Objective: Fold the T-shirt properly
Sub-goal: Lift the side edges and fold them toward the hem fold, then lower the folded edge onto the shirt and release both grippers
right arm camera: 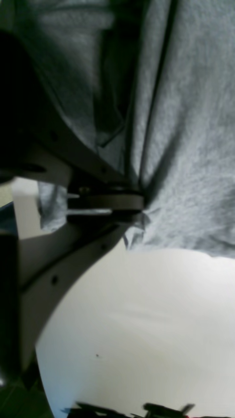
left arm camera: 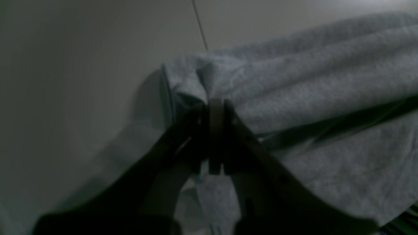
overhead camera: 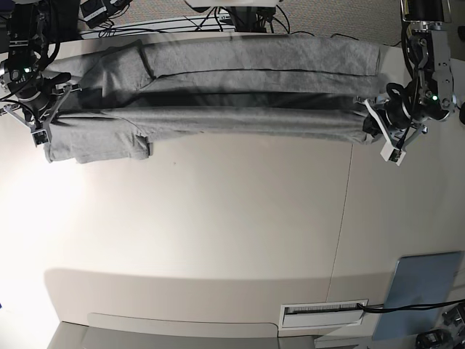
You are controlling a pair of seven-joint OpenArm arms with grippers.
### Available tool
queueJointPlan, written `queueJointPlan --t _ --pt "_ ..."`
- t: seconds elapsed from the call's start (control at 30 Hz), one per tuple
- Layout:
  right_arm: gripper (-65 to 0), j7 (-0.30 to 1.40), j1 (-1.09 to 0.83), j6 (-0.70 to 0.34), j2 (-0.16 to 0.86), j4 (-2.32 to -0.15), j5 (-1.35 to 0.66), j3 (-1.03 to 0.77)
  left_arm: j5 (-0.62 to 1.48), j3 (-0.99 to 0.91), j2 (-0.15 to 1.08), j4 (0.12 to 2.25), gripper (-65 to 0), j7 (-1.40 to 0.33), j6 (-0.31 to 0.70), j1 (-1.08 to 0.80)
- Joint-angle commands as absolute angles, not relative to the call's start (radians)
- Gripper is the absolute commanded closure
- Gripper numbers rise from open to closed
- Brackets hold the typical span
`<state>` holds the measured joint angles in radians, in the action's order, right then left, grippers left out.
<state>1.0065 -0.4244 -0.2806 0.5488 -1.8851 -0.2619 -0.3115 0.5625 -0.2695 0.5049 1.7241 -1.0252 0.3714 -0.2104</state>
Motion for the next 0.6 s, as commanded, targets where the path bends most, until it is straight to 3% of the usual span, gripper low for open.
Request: queueJointPlan --t 0.0,0.57 --pt "0.0 1.008 -0.422 -0.265 0.574 -1.900 -0.238 -0.324 0.554 -0.280 0.530 1.742 0.0 -1.037 0.364 -0.203" --pt "0.0 1.039 -0.485 -0.264 0.573 -1.900 -0.238 -0.324 0.551 -0.280 0.551 1.742 0.0 -1.108 0.372 -0.236"
